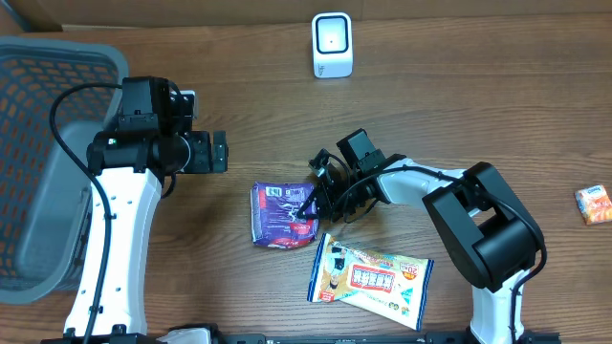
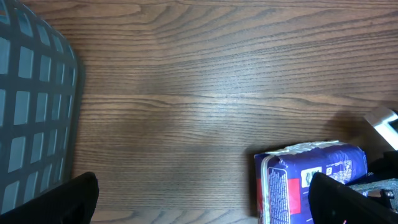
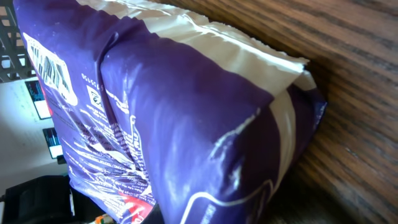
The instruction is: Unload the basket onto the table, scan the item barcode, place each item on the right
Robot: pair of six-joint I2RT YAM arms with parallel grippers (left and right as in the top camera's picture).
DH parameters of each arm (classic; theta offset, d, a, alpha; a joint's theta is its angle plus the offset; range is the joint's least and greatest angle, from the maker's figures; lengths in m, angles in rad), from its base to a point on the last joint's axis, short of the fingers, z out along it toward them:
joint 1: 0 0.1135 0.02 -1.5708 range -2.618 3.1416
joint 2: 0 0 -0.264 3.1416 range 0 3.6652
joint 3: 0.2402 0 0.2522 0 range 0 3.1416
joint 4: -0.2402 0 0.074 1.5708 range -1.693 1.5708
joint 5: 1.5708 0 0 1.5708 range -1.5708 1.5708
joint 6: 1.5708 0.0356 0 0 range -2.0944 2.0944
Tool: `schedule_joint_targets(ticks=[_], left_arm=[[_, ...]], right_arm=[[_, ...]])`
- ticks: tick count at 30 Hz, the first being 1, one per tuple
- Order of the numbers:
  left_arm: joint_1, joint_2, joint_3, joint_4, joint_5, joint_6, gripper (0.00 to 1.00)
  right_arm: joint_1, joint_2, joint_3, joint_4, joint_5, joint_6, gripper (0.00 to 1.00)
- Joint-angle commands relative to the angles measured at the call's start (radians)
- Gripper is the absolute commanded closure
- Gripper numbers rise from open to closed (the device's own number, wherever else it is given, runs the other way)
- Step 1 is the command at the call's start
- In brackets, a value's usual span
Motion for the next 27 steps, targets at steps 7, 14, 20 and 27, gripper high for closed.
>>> schedule_joint_targets(ticks=[7, 14, 20, 27], left_arm=[[0.004, -0.008, 0.003, 0.000, -0.006, -0.010, 0.00], [0.004, -0.008, 0.003, 0.000, -0.006, -0.010, 0.00], [0.004, -0.008, 0.003, 0.001, -0.006, -0.010, 0.00], [0.004, -0.008, 0.003, 0.000, -0.006, -0.010, 0.00]], right_arm=[[-0.090, -0.377, 0.107, -0.148, 1.003, -0.195, 0.96], [-0.089, -0.350, 0.116, 0.328, 1.466, -0.698, 0.96], [-0.089, -0.252, 0.116, 0.729, 1.674, -1.181, 0.96], [-0.059, -0.380, 0.116, 0.251, 1.573, -0.678, 0.96]])
